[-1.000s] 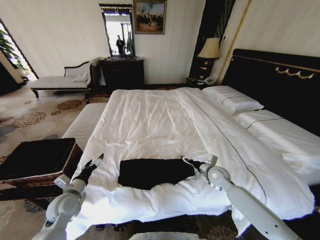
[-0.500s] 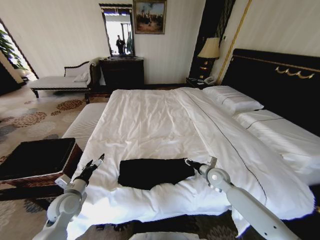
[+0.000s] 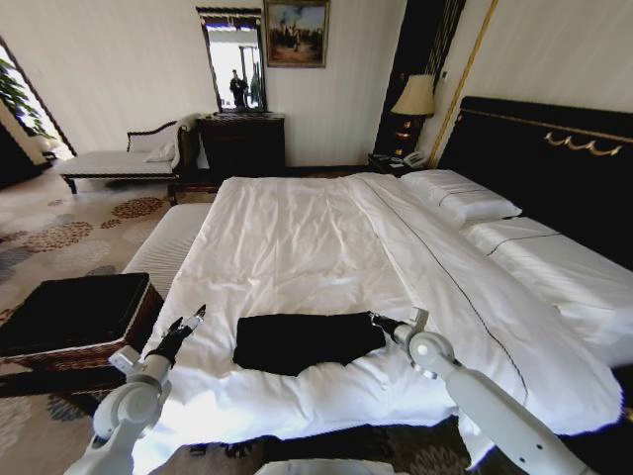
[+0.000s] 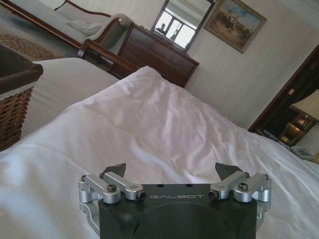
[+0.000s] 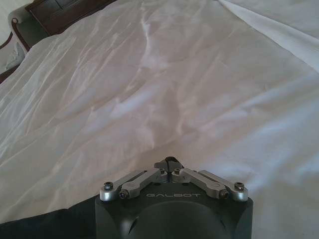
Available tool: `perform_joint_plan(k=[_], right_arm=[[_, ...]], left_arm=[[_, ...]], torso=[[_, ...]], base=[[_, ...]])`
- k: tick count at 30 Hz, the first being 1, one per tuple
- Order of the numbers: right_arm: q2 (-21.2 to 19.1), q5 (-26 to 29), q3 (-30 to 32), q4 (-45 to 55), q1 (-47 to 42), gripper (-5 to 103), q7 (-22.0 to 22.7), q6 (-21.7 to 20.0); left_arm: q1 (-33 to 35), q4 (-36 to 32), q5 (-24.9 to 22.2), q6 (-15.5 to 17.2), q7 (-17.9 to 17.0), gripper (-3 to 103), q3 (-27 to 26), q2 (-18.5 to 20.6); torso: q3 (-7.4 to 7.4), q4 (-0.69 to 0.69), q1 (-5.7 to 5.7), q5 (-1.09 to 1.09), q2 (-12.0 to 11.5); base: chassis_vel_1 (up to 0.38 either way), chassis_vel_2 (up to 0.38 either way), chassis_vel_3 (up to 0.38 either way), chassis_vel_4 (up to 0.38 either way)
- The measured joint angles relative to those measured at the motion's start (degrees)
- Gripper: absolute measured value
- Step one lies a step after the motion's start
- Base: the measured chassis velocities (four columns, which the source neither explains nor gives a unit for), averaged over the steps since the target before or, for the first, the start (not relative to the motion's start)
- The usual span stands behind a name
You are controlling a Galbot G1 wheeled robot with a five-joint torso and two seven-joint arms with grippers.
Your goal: Fold the clothes on the bed and place them into the basket.
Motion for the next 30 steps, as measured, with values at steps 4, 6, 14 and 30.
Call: perform_joint_plan(k=[4,6,14,30], right_arm=[[0.5,-0.1,0.0,-1.4,1.2,0,-0.7,1.4],[1.2,-0.1,-0.2,-2.8,2.3,0,-1.3,3.1],[3.5,-0.7,-1.4,-6.6,4.3,0,-2.6,6.0],[4.2,-3.1,-1.5,-9.3,4.8,35,-5.3,7.9]], left_arm=[[-0.1,0.0,0.1,0.0,0.0,100,0.1,-0.1],[-0.1,0.1,0.2,0.0,0.0,100,0.3,-0.2],[0.0,0.2,0.8,0.0,0.1,100,0.8,-0.5],[0.1,0.6,1.5,-0.1,0.1,100,1.8,-0.9]], torso=[[0.00,0.00,0.00,0.00,0.0],[0.00,0.00,0.00,0.00,0.0],[0.00,0.00,0.00,0.00,0.0],[-0.01,0.00,0.00,-0.01,0.0]], base=[[0.000,0.000,0.000,0.000],[0.000,0.000,0.000,0.000],[0.000,0.000,0.000,0.000],[0.000,0.000,0.000,0.000]])
